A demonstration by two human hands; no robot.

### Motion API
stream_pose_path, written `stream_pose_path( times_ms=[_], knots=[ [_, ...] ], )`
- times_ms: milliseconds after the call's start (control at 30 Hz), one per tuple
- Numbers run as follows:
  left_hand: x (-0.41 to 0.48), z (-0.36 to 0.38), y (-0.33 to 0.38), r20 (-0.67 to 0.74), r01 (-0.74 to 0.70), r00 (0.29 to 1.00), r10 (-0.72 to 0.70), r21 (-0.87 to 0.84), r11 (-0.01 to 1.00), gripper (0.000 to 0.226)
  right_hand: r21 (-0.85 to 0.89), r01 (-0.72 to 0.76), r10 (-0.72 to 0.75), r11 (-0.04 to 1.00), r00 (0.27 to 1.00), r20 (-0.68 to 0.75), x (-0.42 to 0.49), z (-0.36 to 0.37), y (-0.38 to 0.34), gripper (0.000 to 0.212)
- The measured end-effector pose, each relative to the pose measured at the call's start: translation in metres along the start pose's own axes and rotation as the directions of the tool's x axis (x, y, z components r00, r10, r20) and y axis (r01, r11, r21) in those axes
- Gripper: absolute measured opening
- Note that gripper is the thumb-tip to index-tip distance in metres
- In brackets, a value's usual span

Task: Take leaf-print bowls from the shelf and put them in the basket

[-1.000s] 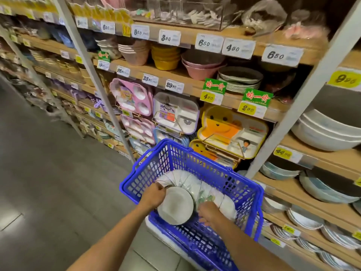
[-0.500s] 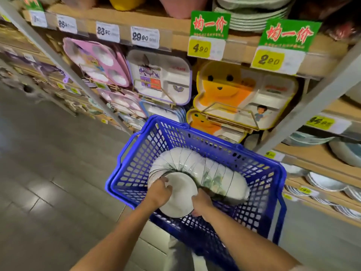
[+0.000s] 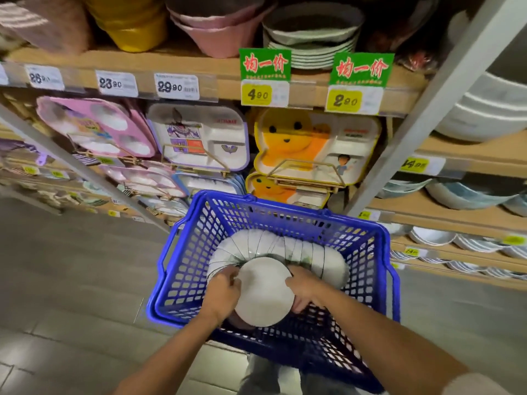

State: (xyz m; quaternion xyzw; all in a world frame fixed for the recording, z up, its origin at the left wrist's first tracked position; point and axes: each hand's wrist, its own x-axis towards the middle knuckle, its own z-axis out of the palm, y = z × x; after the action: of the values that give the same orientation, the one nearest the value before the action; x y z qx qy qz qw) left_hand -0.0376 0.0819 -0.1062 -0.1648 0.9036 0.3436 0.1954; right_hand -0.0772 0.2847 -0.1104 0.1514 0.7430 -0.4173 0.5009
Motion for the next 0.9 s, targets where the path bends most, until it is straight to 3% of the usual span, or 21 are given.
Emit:
stream_pose_path(
  times_ms=[167, 267, 367, 467, 600, 700, 900],
  knots=[
    [0.004, -0.026, 0.031, -0.029, -0.034, 0.999, 0.028, -0.21, 0.977, 0.021, 0.028, 0.054, -0.056, 0.998, 0.997, 0.047, -0.029, -0.037, -0.023, 0.05],
    [0.006, -0.05, 0.062, 0.083, 0.011, 0.996, 0.026, -0.414, 0.91, 0.019, 0.026, 0.118, -0.119, 0.993, 0.992, 0.052, -0.055, -0.064, -0.048, 0.041],
    [0.0, -0.078, 0.095, 0.328, 0.206, 0.942, 0.069, -0.729, 0.653, 0.033, 0.068, 0.149, -0.153, 0.987, 0.986, 0.066, -0.085, -0.089, -0.077, 0.036],
    [-0.006, -0.103, 0.122, 0.404, 0.314, 0.899, 0.168, -0.863, 0.396, 0.046, 0.062, 0.215, -0.219, 0.975, 0.974, 0.062, -0.115, -0.113, -0.103, 0.031],
    [-0.014, -0.125, 0.162, 0.344, 0.251, 0.905, 0.248, -0.906, 0.341, 0.059, 0.178, 0.325, -0.321, 0.929, 0.946, -0.05, -0.159, -0.132, -0.125, 0.029],
    [-0.023, -0.14, 0.19, 0.221, 0.149, 0.947, 0.232, -0.945, 0.292, 0.057, 0.261, 0.454, -0.395, 0.852, 0.884, -0.25, -0.187, -0.133, -0.13, 0.044],
    [-0.05, -0.154, 0.252, 0.057, 0.019, 0.981, 0.185, -0.98, 0.197, 0.045, 0.425, 0.738, -0.477, 0.525, 0.668, -0.571, -0.225, -0.102, -0.129, 0.042]
  ],
)
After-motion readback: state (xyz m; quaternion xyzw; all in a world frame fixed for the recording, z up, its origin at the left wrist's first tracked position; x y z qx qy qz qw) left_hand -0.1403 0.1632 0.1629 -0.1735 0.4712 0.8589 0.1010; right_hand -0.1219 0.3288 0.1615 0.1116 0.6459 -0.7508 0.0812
